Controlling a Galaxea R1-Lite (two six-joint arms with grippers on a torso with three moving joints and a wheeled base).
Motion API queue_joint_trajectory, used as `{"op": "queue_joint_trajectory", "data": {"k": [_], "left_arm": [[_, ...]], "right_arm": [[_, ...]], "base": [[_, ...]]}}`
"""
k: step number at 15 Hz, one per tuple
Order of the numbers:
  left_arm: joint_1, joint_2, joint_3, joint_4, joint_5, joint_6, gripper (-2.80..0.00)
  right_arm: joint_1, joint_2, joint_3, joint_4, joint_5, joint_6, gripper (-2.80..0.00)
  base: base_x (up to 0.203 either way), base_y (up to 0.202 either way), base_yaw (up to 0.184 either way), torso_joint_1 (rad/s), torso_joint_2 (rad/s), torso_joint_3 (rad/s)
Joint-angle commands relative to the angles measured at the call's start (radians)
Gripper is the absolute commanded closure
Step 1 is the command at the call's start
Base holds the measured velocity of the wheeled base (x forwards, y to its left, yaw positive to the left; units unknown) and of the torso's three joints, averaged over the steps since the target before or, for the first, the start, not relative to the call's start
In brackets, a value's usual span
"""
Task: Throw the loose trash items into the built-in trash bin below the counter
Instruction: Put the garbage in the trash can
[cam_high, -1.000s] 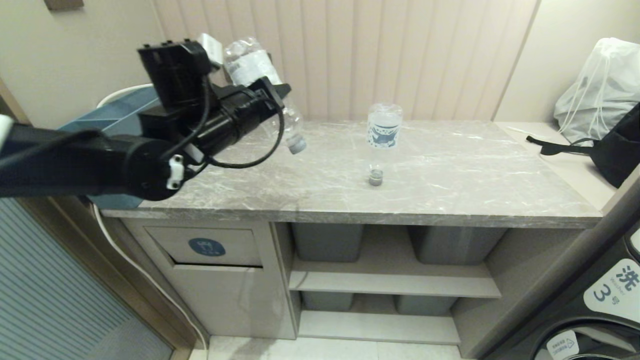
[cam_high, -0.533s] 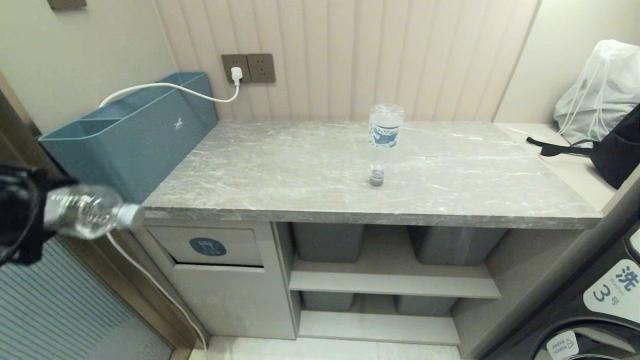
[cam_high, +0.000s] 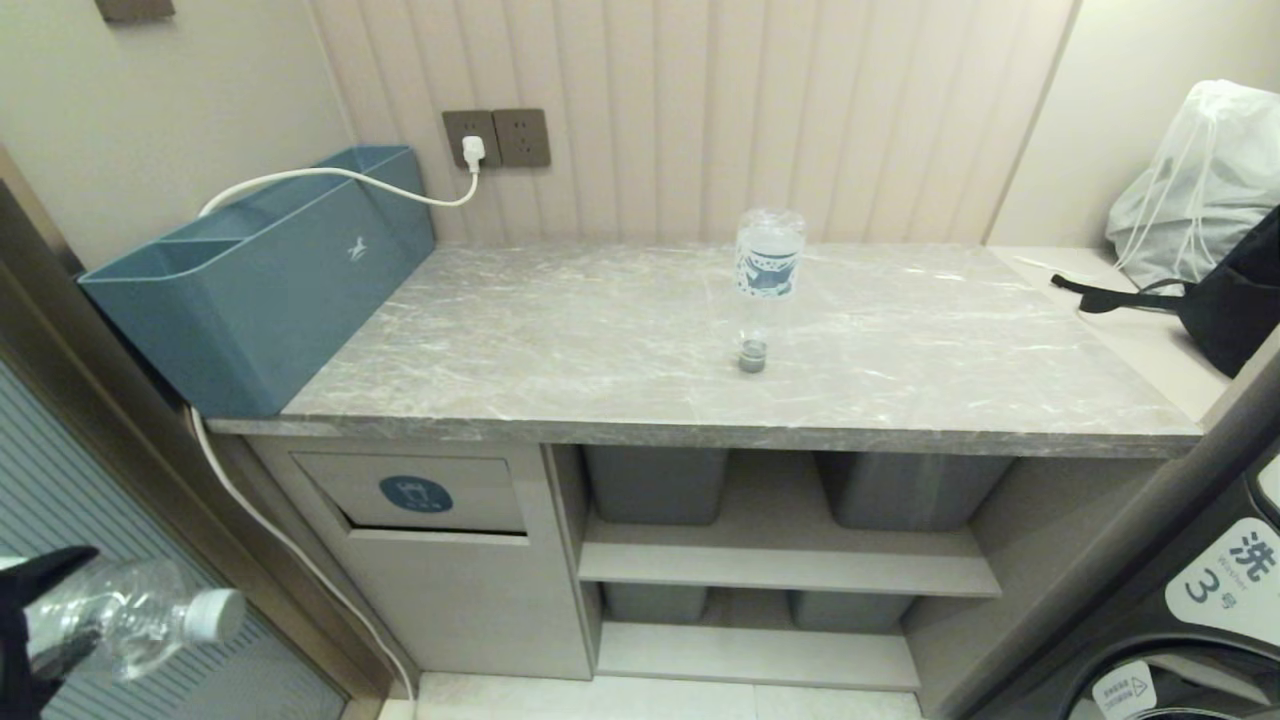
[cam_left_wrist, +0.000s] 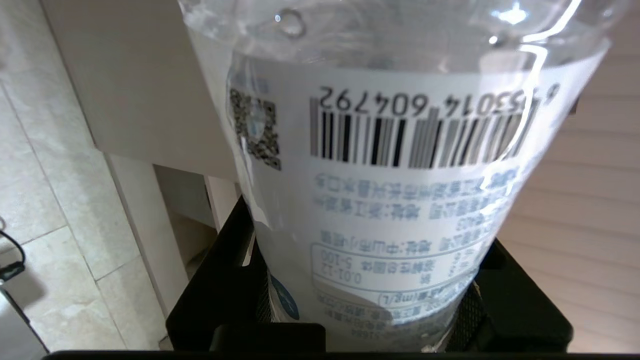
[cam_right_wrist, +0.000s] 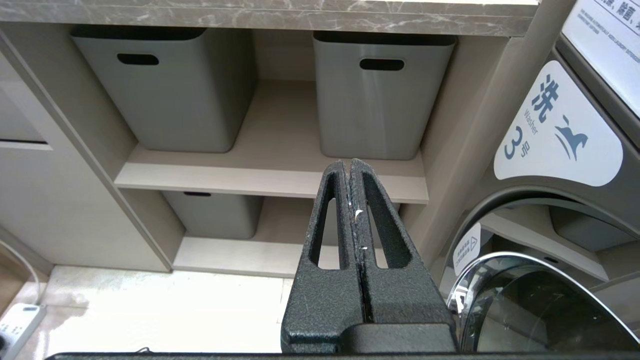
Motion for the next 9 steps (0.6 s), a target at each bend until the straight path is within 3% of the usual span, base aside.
{"op": "queue_joint_trajectory", "data": {"k": [1, 5, 9], "left_arm": [[0.002, 0.015, 0.049, -0.06, -0.012, -0.009, 0.0], [0.002, 0.124, 0.095, -0.205, -0.026, -0.009, 0.0], [-0.002, 0.132, 0.107, -0.226, -0.027, -0.004, 0.0]], "right_arm": [[0.0, 0.0, 0.0, -0.001, 0.001, 0.0, 0.0], [0.0, 0.0, 0.0, -0.001, 0.001, 0.0, 0.0], [0.0, 0.0, -0.002, -0.001, 0.001, -0.006, 0.0]], "base": [[0.0, 0.0, 0.0, 0.0, 0.0, 0.0], [0.0, 0.0, 0.0, 0.0, 0.0, 0.0], [0.0, 0.0, 0.0, 0.0, 0.0, 0.0]]}}
